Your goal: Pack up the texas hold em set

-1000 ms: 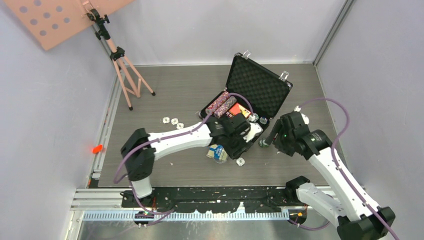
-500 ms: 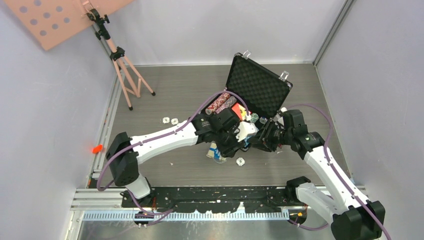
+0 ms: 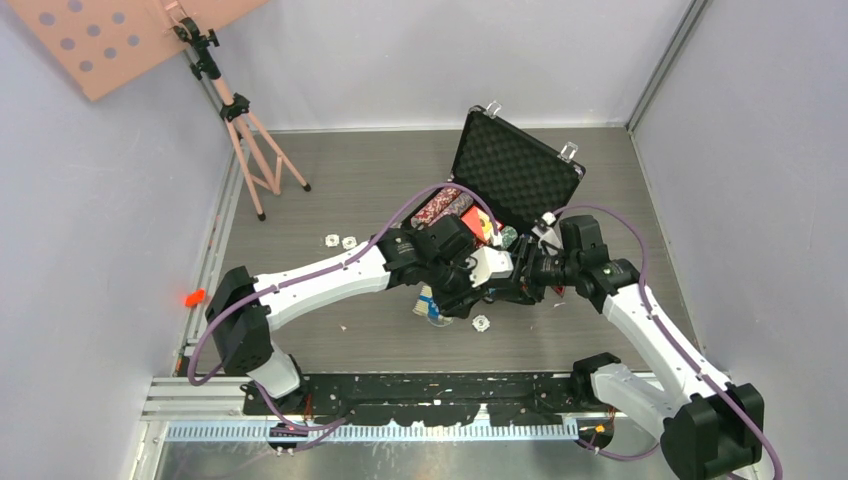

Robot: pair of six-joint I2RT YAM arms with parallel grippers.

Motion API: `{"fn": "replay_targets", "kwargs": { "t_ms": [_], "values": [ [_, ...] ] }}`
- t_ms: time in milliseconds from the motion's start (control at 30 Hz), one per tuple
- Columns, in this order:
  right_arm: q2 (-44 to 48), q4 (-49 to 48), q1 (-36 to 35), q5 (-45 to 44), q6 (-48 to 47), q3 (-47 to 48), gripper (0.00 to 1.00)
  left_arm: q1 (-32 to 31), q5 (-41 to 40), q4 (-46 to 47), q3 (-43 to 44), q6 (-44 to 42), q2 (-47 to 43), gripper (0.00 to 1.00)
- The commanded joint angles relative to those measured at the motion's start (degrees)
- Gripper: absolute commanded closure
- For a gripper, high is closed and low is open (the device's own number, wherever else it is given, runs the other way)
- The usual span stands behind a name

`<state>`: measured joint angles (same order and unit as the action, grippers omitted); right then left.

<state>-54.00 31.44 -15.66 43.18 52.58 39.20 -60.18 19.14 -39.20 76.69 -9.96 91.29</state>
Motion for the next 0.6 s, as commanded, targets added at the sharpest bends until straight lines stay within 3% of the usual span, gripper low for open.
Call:
{"fn": "replay_targets", "kwargs": {
  "t_ms": [0, 567],
  "values": [
    [-1.3, 0.0, -0.5, 4.2, -4.3, 1.2, 0.53, 0.3, 2.0, 2.6, 2.6, -2.1, -1.1, 1.0],
    [-5.6, -2.6, -4.7, 5.7, -6.0, 1.7, 0.54, 0.7, 4.4, 6.8, 2.1, -3.0, -2.2, 1.0]
  ]
}}
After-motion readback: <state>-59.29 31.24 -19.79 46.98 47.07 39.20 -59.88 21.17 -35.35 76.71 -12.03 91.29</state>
